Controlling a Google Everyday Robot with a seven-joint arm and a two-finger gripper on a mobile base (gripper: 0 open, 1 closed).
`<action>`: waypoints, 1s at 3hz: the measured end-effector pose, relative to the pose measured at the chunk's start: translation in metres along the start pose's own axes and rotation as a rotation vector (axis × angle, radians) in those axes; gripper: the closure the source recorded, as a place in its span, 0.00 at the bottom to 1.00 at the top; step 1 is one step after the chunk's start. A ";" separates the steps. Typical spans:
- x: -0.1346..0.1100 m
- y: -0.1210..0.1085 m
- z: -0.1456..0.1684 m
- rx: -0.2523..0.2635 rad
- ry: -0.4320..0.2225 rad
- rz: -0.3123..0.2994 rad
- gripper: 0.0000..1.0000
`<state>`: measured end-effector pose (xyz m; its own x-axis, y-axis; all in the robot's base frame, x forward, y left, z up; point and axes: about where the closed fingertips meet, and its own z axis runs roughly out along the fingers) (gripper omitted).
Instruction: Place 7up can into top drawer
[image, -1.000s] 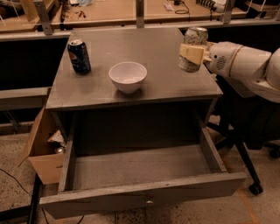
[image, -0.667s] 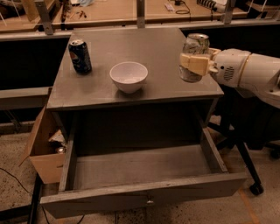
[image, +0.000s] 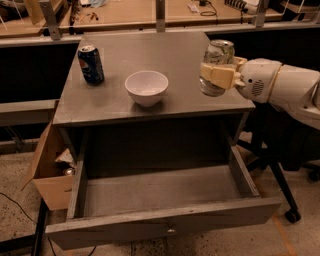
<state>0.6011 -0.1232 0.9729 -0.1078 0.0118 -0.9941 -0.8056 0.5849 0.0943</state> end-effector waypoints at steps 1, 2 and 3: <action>0.011 0.034 0.001 -0.083 -0.065 0.028 1.00; 0.020 0.083 0.009 -0.191 -0.122 0.035 1.00; 0.020 0.083 0.009 -0.191 -0.122 0.035 1.00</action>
Offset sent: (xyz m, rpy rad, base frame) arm -0.1055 0.0782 -0.0269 0.2229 -0.0690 0.2767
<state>0.5377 -0.0671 0.9603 -0.0761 0.1340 -0.9881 -0.8997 0.4180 0.1260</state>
